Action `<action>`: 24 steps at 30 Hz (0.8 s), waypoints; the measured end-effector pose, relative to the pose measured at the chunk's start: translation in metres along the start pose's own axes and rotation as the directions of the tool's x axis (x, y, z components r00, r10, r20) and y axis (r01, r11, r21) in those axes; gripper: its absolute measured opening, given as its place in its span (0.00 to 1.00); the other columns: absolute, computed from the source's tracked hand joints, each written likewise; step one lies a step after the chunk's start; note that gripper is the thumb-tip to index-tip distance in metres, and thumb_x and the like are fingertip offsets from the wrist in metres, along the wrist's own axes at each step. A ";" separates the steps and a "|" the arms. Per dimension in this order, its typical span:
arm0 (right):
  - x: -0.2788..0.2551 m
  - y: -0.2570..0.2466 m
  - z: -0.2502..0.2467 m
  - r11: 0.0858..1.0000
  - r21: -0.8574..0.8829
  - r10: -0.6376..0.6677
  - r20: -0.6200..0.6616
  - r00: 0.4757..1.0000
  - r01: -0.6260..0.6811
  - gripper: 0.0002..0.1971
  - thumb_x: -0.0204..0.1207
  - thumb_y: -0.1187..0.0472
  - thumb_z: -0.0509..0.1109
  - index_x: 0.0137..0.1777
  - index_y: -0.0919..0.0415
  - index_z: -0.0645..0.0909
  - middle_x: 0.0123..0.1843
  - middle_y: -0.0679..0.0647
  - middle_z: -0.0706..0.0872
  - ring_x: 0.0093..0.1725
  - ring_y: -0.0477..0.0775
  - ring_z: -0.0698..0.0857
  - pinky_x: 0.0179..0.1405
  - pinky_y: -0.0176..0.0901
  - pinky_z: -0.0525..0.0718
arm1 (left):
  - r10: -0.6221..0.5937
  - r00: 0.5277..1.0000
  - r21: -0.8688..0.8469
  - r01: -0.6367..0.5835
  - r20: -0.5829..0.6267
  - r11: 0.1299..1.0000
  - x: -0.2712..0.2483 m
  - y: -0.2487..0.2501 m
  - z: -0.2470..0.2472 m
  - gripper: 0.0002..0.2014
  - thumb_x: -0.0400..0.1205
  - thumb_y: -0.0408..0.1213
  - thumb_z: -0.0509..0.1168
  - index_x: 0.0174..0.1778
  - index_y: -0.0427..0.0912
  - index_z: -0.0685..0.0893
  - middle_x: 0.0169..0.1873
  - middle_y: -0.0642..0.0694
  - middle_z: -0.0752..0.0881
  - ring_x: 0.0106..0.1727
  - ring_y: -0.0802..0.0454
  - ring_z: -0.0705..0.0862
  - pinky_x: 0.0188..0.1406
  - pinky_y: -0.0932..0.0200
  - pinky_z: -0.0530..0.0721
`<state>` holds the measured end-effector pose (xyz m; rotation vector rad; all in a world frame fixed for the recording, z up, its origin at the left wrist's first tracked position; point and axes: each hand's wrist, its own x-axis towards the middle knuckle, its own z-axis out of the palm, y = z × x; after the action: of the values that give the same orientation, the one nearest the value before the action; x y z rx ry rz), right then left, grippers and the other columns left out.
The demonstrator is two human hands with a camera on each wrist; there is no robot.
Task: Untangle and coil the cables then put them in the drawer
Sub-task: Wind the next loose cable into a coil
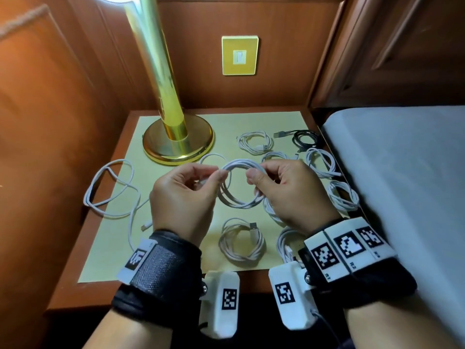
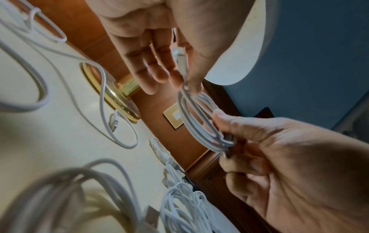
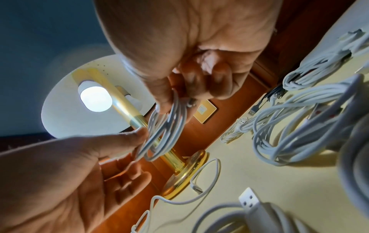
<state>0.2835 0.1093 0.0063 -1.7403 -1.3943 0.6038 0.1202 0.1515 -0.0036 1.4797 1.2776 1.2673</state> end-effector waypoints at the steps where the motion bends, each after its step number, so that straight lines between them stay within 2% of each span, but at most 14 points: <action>1: 0.000 0.001 0.001 0.999 -0.043 -0.005 -0.031 1.000 0.004 0.18 0.82 0.48 0.69 0.36 0.58 0.85 0.27 0.53 0.83 0.24 0.44 0.74 0.29 0.43 0.74 | -0.008 1.000 0.029 0.008 0.020 1.000 -0.001 0.001 -0.001 0.05 0.73 0.41 0.81 0.39 0.47 0.93 0.31 0.51 0.92 0.33 0.52 0.89 0.41 0.49 0.92; 4: -0.002 0.005 0.001 0.986 -0.165 -0.053 -0.102 0.993 0.036 0.19 0.82 0.50 0.69 0.33 0.62 0.82 0.24 0.53 0.77 0.25 0.48 0.72 0.27 0.43 0.71 | -0.094 0.993 -0.008 0.095 0.078 0.995 -0.003 0.001 -0.002 0.06 0.78 0.42 0.76 0.37 0.46 0.93 0.29 0.49 0.91 0.31 0.50 0.89 0.37 0.52 0.91; 7: -0.004 0.007 -0.001 0.968 -0.239 -0.101 -0.106 0.989 0.073 0.20 0.82 0.51 0.69 0.32 0.62 0.78 0.23 0.50 0.73 0.25 0.47 0.71 0.25 0.37 0.67 | -0.242 0.953 -0.159 0.272 0.182 0.949 -0.004 0.001 -0.007 0.10 0.83 0.31 0.68 0.39 0.37 0.93 0.33 0.38 0.91 0.33 0.45 0.89 0.38 0.54 0.89; 9: -0.004 0.009 -0.003 0.960 -0.263 -0.125 -0.097 0.987 0.096 0.19 0.82 0.52 0.69 0.32 0.61 0.77 0.24 0.50 0.73 0.26 0.47 0.72 0.26 0.37 0.68 | -0.297 0.900 -0.206 0.372 0.320 0.905 -0.005 0.001 -0.013 0.08 0.81 0.24 0.68 0.43 0.34 0.92 0.36 0.33 0.91 0.37 0.42 0.91 0.40 0.55 0.90; 11: -0.005 0.010 -0.006 0.956 -0.266 -0.155 -0.091 0.984 0.126 0.18 0.83 0.52 0.69 0.33 0.60 0.79 0.25 0.50 0.75 0.27 0.47 0.73 0.27 0.38 0.68 | -0.303 0.854 -0.259 0.435 0.424 0.862 -0.007 0.004 -0.019 0.05 0.78 0.24 0.71 0.47 0.30 0.90 0.39 0.30 0.91 0.40 0.40 0.91 0.40 0.55 0.91; 15: -0.008 0.007 -0.005 0.966 -0.188 -0.192 -0.069 0.979 0.176 0.15 0.83 0.50 0.69 0.39 0.59 0.85 0.27 0.51 0.77 0.29 0.49 0.74 0.27 0.40 0.70 | -0.277 0.806 -0.329 0.491 0.523 0.807 -0.011 0.013 -0.024 0.19 0.66 0.31 0.75 0.52 0.30 0.85 0.35 0.33 0.90 0.34 0.43 0.90 0.36 0.54 0.90; 18: -0.013 0.003 -0.005 0.983 -0.055 -0.176 -0.037 0.984 0.174 0.13 0.83 0.49 0.69 0.44 0.55 0.89 0.26 0.51 0.77 0.26 0.46 0.73 0.26 0.42 0.72 | -0.270 0.790 -0.290 0.483 0.550 0.826 -0.013 0.011 -0.022 0.26 0.64 0.37 0.77 0.58 0.33 0.85 0.30 0.39 0.85 0.29 0.49 0.83 0.36 0.55 0.89; 20: -0.015 0.002 -0.008 0.989 0.028 -0.148 -0.022 0.989 0.148 0.13 0.83 0.48 0.69 0.41 0.54 0.88 0.27 0.53 0.79 0.27 0.50 0.75 0.27 0.48 0.76 | -0.218 0.798 -0.202 0.388 0.562 0.899 -0.015 0.008 -0.020 0.24 0.66 0.44 0.76 0.54 0.34 0.89 0.30 0.38 0.81 0.30 0.52 0.80 0.37 0.56 0.87; 22: -0.016 0.002 -0.012 0.989 0.086 -0.121 -0.003 0.993 0.120 0.14 0.82 0.48 0.70 0.39 0.55 0.87 0.27 0.51 0.81 0.28 0.49 0.78 0.30 0.48 0.78 | -0.159 0.807 -0.137 0.283 0.568 0.949 -0.018 0.009 -0.018 0.19 0.68 0.47 0.75 0.48 0.36 0.89 0.33 0.36 0.84 0.36 0.51 0.85 0.40 0.54 0.88; 24: -0.018 0.002 -0.013 0.985 0.143 -0.105 0.023 0.994 0.100 0.13 0.82 0.50 0.70 0.40 0.56 0.88 0.27 0.51 0.82 0.26 0.44 0.77 0.27 0.43 0.76 | -0.127 0.833 -0.109 0.219 0.539 0.970 -0.021 0.009 -0.016 0.17 0.70 0.47 0.74 0.44 0.36 0.85 0.37 0.41 0.90 0.40 0.48 0.89 0.44 0.48 0.90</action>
<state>0.2900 0.0882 0.0095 -1.5438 -1.4179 0.6590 0.1061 0.1286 0.0047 1.4205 0.8854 0.7449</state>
